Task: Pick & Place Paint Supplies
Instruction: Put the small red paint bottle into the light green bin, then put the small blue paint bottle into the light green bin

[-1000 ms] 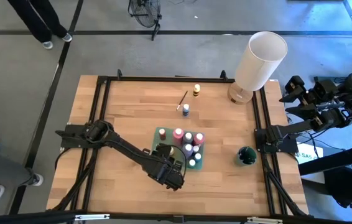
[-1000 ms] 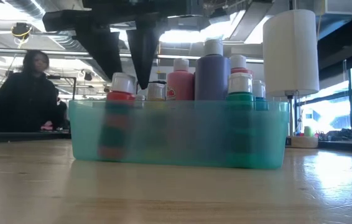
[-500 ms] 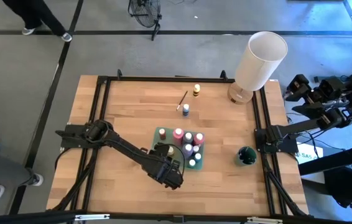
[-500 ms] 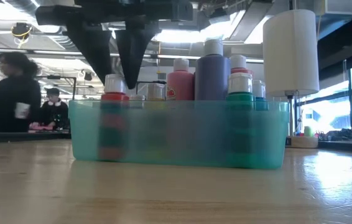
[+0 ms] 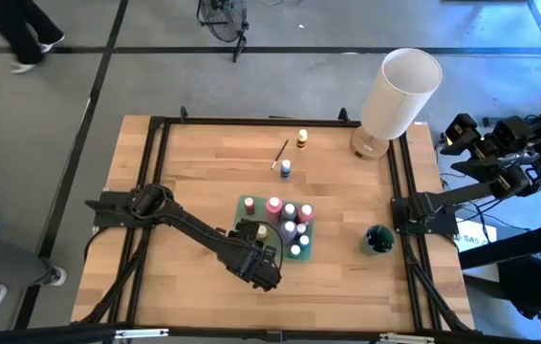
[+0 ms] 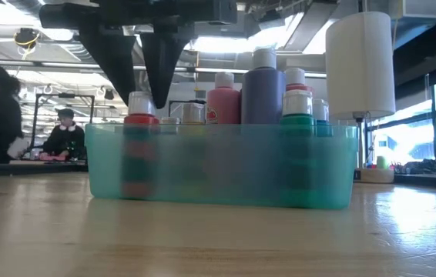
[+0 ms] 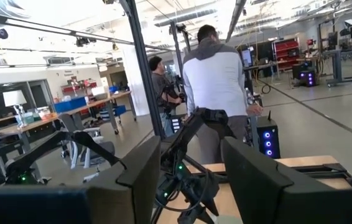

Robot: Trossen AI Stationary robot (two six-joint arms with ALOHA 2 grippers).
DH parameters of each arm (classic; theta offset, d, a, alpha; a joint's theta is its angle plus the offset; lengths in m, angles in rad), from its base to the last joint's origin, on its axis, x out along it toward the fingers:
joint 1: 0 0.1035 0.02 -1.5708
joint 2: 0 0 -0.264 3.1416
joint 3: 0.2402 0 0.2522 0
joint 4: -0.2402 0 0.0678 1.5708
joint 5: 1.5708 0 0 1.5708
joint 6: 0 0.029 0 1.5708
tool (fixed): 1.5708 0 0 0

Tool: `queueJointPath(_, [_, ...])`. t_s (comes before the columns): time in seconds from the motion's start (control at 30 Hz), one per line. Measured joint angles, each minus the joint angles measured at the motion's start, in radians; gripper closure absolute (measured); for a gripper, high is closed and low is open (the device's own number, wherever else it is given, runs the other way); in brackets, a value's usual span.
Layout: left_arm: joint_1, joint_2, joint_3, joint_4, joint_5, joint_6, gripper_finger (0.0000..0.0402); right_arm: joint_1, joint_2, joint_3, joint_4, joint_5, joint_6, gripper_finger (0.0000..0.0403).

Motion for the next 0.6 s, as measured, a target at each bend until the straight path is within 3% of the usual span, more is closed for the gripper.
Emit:
queueJointPath(0.4, [-0.003,-0.051,0.000,-0.103,-0.083,-0.076,0.0238,0.000,0.000,0.000,-0.001,0.000,0.000,0.0225])
queueJointPath(0.6, [-0.008,-0.067,0.000,-0.112,-0.091,-0.073,0.0215,0.000,0.000,0.000,-0.018,0.000,0.000,0.0225])
